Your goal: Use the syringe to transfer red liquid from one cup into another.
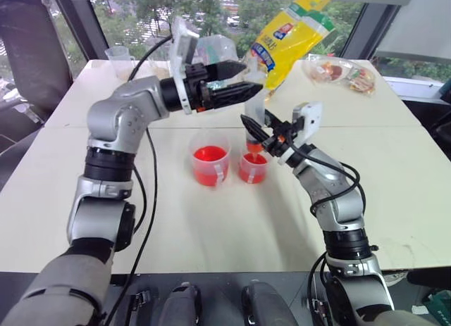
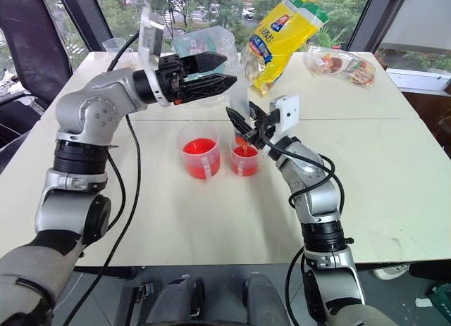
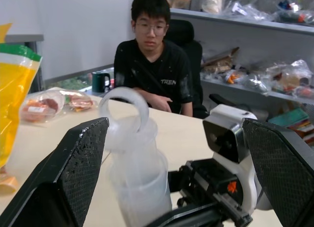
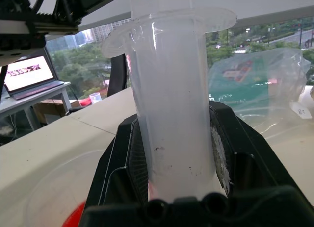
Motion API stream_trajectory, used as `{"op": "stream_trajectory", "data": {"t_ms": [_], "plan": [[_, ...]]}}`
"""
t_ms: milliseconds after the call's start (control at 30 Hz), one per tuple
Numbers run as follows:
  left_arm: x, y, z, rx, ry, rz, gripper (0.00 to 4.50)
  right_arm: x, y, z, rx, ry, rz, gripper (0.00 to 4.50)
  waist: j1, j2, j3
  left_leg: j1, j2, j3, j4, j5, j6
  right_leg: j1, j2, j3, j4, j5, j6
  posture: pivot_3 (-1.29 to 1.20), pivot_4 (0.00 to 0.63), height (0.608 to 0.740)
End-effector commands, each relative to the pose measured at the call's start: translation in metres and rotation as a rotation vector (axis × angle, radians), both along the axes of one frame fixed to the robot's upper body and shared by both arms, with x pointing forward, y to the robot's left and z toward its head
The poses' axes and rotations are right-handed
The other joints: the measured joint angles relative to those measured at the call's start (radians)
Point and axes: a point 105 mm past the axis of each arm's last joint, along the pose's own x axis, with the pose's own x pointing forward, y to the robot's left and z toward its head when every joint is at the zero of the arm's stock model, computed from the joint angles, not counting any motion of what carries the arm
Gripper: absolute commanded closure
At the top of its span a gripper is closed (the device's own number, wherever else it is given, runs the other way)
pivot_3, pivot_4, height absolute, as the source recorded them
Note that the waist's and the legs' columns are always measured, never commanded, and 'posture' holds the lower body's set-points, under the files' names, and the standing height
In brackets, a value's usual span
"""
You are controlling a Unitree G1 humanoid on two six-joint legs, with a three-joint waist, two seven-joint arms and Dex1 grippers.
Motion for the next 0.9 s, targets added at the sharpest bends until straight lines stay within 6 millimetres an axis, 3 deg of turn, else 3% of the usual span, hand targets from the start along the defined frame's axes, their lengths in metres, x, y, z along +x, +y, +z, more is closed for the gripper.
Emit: {"op": "stream_trajectory", "data": {"t_ms": [33,100,200,433,467,900], "plan": [[-0.004,-0.006,0.015,-0.015,-0.06,-0.032,0.03,-0.01,0.001,0.022,0.004,-0.093,0.006,3.14,0.0,0.0,0.0,0.0,0.0,0.0,0.0,0.0,0.0,0.0,0.0,0.0,0.0,0.0,0.0,0.0,0.15,0.74],[-0.004,-0.01,0.016,-0.02,-0.056,-0.05,0.03,-0.01,0.0,0.021,0.002,-0.092,0.005,3.14,0.0,0.0,0.0,0.0,0.0,0.0,0.0,0.0,0.0,0.0,0.0,0.0,0.0,0.0,0.0,0.0,0.15,0.74],[-0.003,-0.014,0.013,-0.017,-0.051,-0.06,0.81,-0.01,0.0,0.019,-0.002,-0.088,0.003,3.14,0.0,0.0,0.0,0.0,0.0,0.0,0.0,0.0,0.0,0.0,0.0,0.0,0.0,0.0,0.0,0.0,0.15,0.74],[0.0,-0.019,0.013,-0.023,-0.043,-0.066,4.22,-0.012,0.0,0.018,-0.013,-0.086,0.005,3.14,-0.002,0.0,0.0,0.0,0.0,0.0,0.0,0.0,0.0,0.0,0.0,0.0,0.0,0.0,0.0,0.0,0.15,0.74],[0.0,-0.019,0.013,-0.022,-0.042,-0.068,4.47,-0.012,0.0,0.018,-0.014,-0.087,0.005,3.14,-0.001,0.0,0.0,0.0,0.0,0.0,0.0,0.0,0.0,0.0,0.0,0.0,0.0,0.0,0.0,0.0,0.15,0.74],[0.003,-0.027,-0.016,0.009,0.024,-0.069,4.47,-0.019,-0.008,0.048,0.01,-0.139,-0.007,3.14,-0.001,0.0,0.0,0.0,0.0,0.0,0.0,0.0,0.0,0.0,0.0,0.0,0.0,0.0,0.0,0.0,0.15,0.74]]}}
